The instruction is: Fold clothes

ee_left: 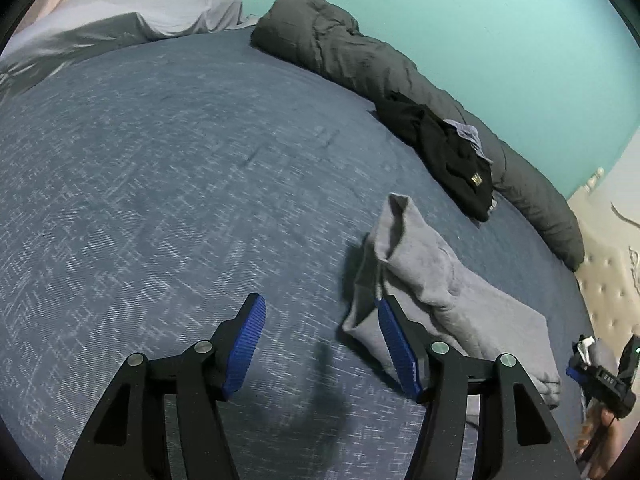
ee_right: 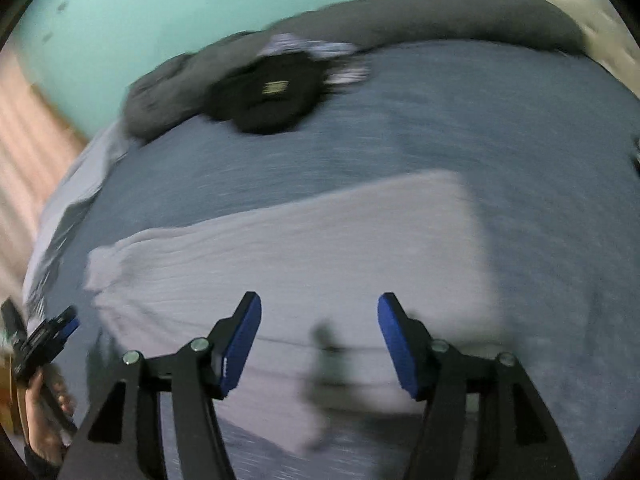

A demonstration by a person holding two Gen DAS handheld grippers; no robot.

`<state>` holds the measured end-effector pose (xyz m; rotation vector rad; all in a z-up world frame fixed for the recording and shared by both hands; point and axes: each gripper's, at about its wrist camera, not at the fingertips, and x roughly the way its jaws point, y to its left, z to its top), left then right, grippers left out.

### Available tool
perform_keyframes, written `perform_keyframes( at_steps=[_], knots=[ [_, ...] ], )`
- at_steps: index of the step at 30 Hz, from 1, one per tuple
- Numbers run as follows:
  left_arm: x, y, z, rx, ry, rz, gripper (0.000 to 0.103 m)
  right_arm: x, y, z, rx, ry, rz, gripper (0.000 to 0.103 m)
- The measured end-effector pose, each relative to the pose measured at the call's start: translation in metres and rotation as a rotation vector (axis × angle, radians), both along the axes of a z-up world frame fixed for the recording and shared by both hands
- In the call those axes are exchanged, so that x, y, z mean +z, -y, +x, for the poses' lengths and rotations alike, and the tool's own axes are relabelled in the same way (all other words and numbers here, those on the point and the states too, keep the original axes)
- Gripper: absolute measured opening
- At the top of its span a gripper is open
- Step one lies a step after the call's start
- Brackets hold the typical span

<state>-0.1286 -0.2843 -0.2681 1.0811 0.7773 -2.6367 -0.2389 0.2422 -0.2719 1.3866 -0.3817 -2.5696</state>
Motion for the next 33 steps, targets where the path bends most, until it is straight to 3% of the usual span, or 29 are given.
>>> perform_keyframes(
  at_steps=[5,16,29,33],
  knots=[
    [-0.001,-0.01,-0.005,-0.005,0.002,-0.015,0.063,-0.011,-0.044,0.013,-0.037,0.059,-0.034,0.062],
    [0.0,-0.012,-0.005,-0.009,0.006,-0.026,0.063,-0.035,-0.031,0.037,-0.091,0.161,-0.253,0.062],
    [0.0,-0.006,-0.001,0.002,0.002,-0.015,0.063,-0.075,-0.037,0.027,-0.283,0.136,-0.399,0.062],
    [0.0,-0.004,0.001,0.005,0.001,-0.016,0.063,-0.072,-0.043,0.033,-0.291,0.045,-0.438,0.062]
  ],
)
